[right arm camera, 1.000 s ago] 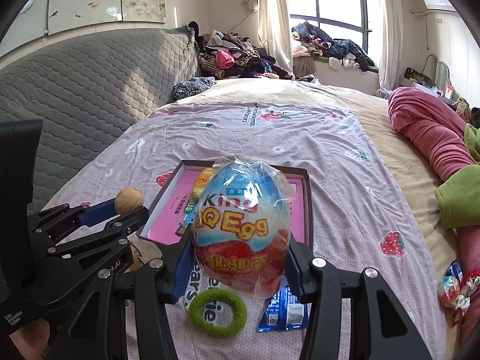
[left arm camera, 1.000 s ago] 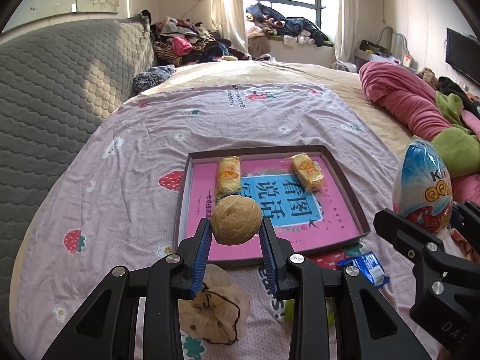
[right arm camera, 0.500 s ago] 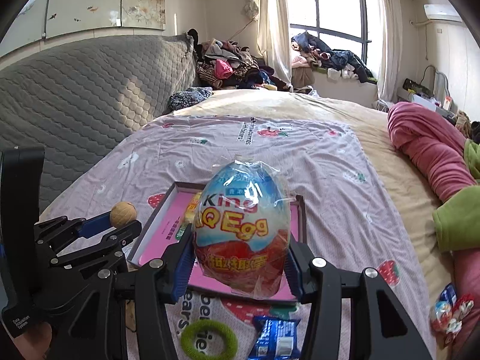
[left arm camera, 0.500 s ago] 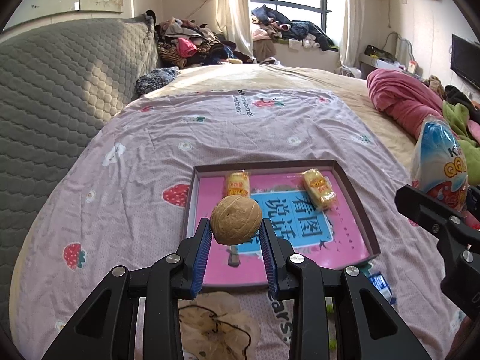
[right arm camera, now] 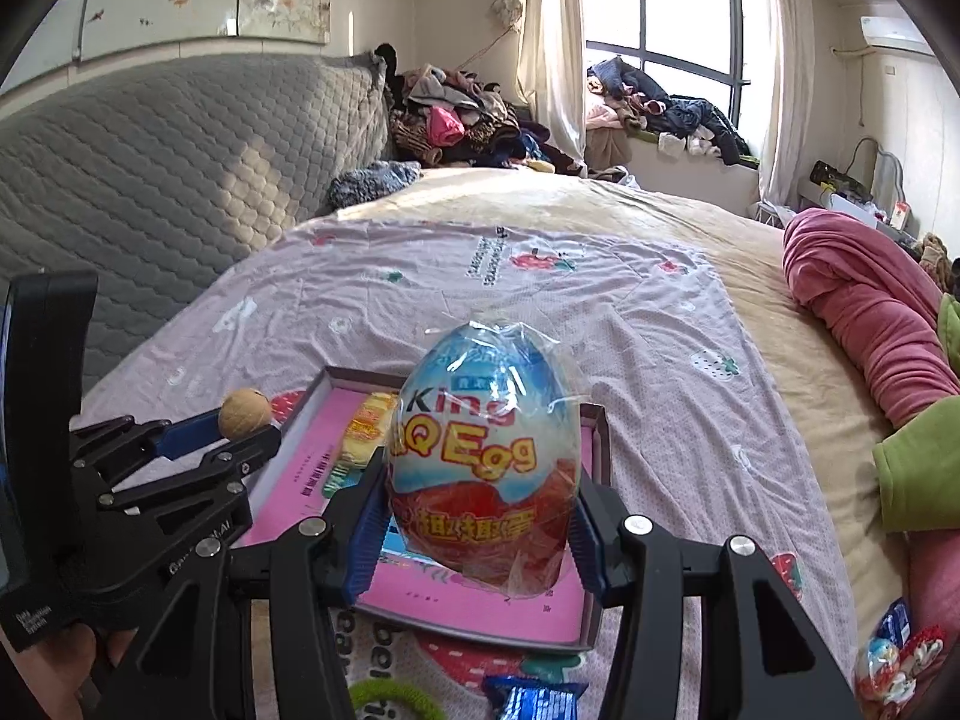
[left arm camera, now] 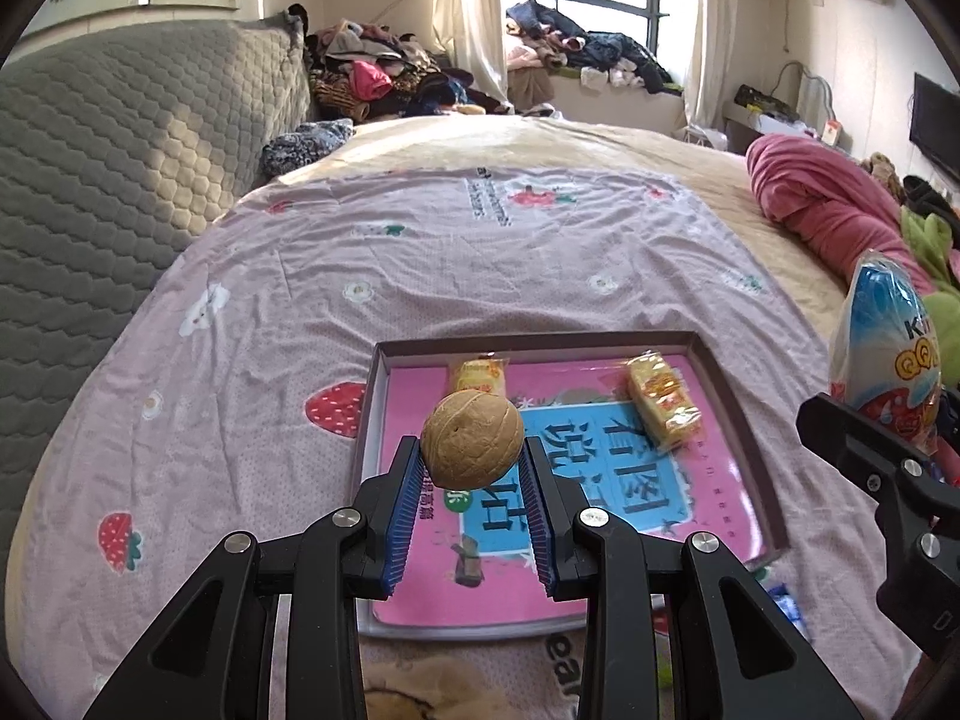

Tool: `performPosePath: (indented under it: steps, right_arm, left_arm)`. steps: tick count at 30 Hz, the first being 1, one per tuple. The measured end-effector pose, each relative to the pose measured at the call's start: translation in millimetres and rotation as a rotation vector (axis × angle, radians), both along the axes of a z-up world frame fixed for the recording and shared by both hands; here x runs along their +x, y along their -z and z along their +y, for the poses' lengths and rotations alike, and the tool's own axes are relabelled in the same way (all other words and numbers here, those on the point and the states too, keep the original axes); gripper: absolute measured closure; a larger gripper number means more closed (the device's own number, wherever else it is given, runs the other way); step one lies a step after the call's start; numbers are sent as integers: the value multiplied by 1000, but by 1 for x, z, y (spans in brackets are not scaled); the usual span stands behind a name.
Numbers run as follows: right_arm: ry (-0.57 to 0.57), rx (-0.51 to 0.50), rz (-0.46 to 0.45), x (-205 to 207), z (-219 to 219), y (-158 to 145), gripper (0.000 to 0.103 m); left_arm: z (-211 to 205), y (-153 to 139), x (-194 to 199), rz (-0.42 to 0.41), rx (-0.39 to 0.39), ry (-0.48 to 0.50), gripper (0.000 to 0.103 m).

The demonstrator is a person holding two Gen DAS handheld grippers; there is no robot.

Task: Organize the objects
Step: 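Carry the tan ball and Kinder egg over the pink book with both grippers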

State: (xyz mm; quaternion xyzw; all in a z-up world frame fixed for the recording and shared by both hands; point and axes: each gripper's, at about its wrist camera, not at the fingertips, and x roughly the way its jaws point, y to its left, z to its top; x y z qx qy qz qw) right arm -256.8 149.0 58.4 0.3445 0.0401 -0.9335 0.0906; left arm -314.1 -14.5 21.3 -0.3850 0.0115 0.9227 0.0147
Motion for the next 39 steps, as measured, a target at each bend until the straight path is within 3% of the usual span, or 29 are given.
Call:
performPosePath:
  steps: [16,39]
  right_arm:
    - [9,21,-105,-29,8,61,50]
    - [19,62,-273,-51,13,125,50]
  left_arm:
    - [-5,51,-26,-67,0,-2,69]
    - [-3,97,-44,-174,-16,8,69]
